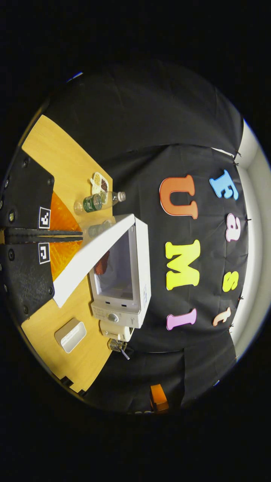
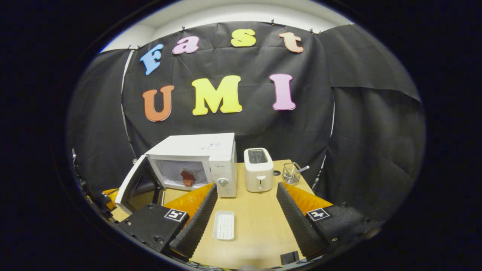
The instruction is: Open the microwave oven with the left hand, put the food in, and close the microwave oven.
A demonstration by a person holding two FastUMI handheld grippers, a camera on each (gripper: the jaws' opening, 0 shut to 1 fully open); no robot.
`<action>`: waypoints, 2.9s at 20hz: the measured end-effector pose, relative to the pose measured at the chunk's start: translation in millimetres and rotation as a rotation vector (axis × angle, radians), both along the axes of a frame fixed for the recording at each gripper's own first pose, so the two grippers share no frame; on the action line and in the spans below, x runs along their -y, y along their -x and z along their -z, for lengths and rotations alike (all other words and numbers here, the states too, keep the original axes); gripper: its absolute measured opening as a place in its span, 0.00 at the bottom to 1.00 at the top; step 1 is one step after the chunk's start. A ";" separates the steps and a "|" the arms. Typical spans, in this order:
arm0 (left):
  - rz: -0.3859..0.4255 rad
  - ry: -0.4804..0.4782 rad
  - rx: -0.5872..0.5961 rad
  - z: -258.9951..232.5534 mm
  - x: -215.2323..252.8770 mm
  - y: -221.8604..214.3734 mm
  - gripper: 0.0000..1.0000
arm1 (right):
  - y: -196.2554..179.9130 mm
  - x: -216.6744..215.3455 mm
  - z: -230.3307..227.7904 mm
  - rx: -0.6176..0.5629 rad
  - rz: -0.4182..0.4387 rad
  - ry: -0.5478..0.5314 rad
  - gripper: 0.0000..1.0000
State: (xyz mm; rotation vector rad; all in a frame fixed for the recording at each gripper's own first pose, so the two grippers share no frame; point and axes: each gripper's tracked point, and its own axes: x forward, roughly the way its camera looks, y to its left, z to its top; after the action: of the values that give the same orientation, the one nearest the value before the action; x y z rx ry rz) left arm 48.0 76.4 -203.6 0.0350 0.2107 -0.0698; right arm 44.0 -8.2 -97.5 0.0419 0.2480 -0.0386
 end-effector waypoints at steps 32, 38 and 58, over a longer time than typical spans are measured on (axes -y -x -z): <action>0.175 -0.015 0.021 24.9 196.6 -187.1 0.00 | -59.9 87.8 3.3 -0.066 -0.013 0.002 1.00; 0.158 0.002 0.021 25.1 201.7 -209.6 0.00 | -75.7 81.4 8.4 -0.089 -0.035 -0.001 1.00; 0.028 -0.011 -0.011 3.8 171.5 -151.0 0.00 | -88.5 57.7 4.6 -0.050 -0.184 0.018 1.00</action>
State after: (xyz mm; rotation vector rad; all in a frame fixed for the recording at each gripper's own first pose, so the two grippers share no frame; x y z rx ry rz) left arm 199.0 -95.1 -207.4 0.0485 0.2217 -0.0971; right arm 132.5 -65.9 -102.2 -0.0004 0.3004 0.1417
